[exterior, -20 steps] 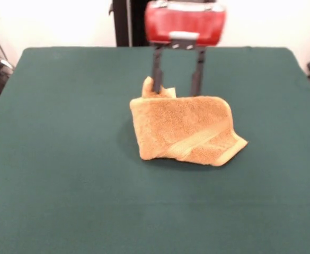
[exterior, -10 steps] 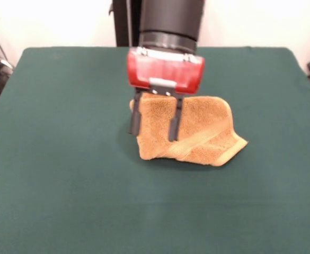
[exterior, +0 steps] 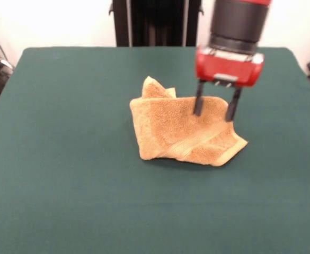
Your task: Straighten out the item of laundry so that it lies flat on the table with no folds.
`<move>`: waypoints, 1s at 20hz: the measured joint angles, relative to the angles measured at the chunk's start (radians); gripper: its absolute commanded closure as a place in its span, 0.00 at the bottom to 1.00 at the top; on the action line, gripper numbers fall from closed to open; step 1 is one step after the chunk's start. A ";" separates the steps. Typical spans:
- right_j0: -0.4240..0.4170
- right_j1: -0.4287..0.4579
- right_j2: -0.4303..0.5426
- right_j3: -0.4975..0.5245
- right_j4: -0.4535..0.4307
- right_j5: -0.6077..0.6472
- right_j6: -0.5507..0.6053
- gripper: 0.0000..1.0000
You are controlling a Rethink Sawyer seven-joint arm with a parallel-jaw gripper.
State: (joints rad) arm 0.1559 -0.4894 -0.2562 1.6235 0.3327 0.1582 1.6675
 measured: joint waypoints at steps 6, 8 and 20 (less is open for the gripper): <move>0.101 -0.042 -0.090 0.000 0.029 0.175 0.074 0.00; 0.108 -0.056 -0.107 0.000 0.035 0.199 0.092 0.00; 0.055 -0.075 -0.131 0.025 0.115 0.126 0.195 0.00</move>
State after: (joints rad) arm 0.2107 -0.5646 -0.3871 1.6482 0.4476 0.2843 1.8624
